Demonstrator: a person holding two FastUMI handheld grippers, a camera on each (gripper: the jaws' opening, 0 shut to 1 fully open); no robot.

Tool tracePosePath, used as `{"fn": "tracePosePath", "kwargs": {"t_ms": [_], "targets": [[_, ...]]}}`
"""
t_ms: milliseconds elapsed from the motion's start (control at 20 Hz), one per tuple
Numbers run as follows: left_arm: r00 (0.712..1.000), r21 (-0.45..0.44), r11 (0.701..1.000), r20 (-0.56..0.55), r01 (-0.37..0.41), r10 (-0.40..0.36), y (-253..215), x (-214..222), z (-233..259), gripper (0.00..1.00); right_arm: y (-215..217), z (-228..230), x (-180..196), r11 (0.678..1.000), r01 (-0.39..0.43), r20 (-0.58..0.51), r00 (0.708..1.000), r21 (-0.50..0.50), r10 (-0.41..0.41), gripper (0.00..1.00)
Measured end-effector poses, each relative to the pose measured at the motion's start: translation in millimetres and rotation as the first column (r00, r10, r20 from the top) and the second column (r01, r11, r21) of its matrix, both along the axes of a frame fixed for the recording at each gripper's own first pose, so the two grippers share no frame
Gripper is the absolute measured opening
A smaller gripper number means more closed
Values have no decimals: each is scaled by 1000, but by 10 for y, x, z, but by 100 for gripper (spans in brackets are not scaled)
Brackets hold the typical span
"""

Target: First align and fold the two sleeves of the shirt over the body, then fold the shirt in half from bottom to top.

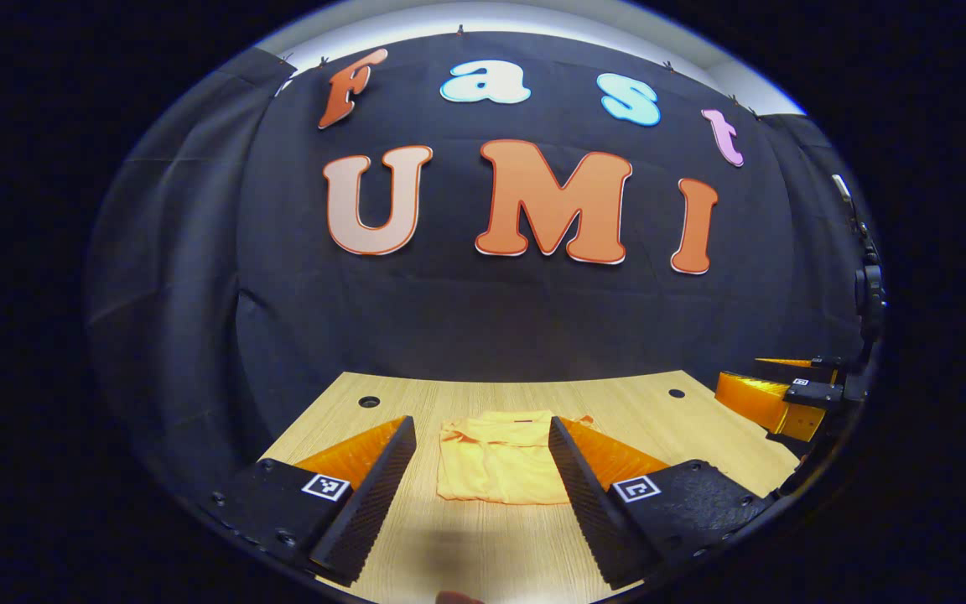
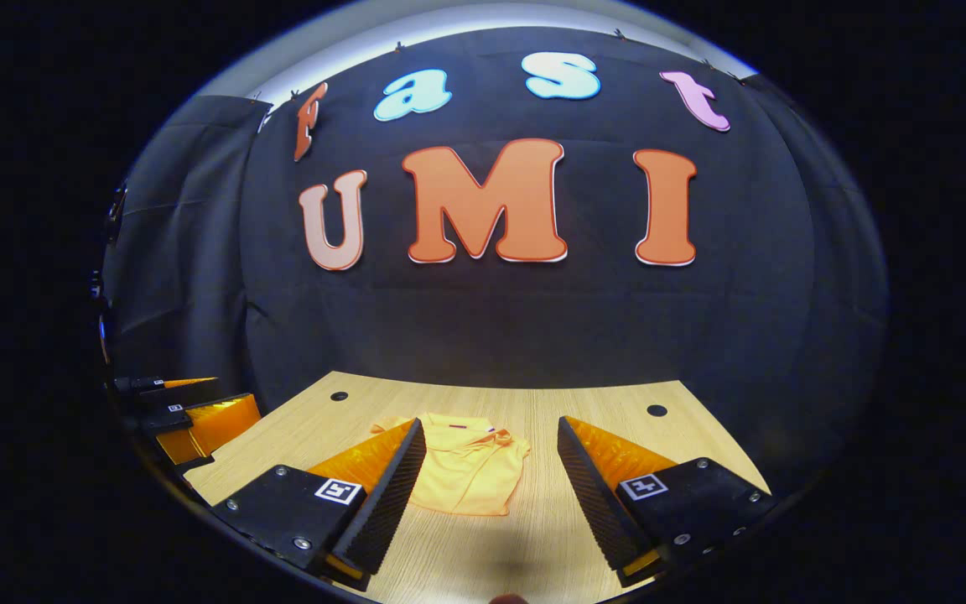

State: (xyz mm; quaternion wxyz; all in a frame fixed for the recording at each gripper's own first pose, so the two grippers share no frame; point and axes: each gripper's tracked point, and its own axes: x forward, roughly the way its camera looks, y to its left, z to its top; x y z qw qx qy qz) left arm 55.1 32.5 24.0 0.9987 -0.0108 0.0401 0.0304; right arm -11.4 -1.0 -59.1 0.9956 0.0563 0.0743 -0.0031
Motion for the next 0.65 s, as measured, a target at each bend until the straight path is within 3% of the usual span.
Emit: {"fn": "tracePosePath", "kwargs": {"t_ms": [300, 500, 650], "targets": [[995, -13, 1000, 97, 10, -9, -183, -599, 274, 98, 307, 308, -427, 996, -83, 127, 988, -38, 87, 96], [985, -32, 999, 174, -8, 14, -72, -712, 534, 98, 361, 415, -486, 996, -67, 150, 986, -65, 76, 96], [983, -68, 997, 181, 22, -10, -165, -680, 521, 98, 386, 501, -558, 996, -56, 166, 984, -67, 66, 96]]}}
